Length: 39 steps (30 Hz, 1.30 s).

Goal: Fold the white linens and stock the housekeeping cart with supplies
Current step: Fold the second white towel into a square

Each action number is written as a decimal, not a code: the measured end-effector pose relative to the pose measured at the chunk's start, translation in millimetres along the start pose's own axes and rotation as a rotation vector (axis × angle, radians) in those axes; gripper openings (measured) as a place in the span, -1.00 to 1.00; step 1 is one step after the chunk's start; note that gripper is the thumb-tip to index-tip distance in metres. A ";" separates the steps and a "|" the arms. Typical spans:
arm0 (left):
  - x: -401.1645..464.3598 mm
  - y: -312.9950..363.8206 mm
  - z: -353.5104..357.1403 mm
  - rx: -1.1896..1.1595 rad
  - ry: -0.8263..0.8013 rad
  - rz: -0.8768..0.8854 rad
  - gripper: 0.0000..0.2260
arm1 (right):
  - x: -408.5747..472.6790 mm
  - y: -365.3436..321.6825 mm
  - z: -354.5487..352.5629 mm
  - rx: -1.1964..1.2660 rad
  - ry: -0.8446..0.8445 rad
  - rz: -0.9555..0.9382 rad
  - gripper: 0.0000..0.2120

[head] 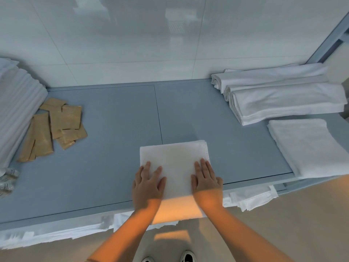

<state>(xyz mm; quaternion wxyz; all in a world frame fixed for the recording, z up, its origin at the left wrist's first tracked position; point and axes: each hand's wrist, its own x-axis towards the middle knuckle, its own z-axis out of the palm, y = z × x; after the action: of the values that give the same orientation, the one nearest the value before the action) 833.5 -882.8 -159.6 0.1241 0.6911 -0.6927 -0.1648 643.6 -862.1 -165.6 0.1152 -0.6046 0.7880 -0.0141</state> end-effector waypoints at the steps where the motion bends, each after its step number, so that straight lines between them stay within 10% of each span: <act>1: -3.5 0.3 -0.8 0.038 -0.039 -0.034 -0.62 | -4.9 -0.6 -0.1 -0.004 -0.013 0.019 -0.51; 9: -21.2 8.0 -10.3 -0.009 -0.306 -0.220 -0.55 | -29.1 -1.7 -7.1 0.201 -0.085 0.216 -0.56; 23: -34.8 4.2 -44.1 -0.117 -0.267 -0.197 -0.65 | -38.4 15.0 -44.6 0.373 -0.251 0.104 -0.52; 30: -38.6 40.3 -57.1 0.109 -0.295 -0.034 -0.37 | -60.9 27.7 -68.0 0.390 -0.003 0.139 -0.60; 39: -48.9 147.8 -46.4 0.060 -0.144 0.223 -0.52 | -80.1 126.0 -105.1 0.409 0.243 0.256 -0.60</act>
<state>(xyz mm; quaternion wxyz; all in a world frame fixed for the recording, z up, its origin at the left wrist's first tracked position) 717.3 -838.1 -55.3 0.0708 0.5998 -0.7768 -0.1784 522.5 -764.0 -70.5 0.1405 -0.4579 0.8469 -0.2308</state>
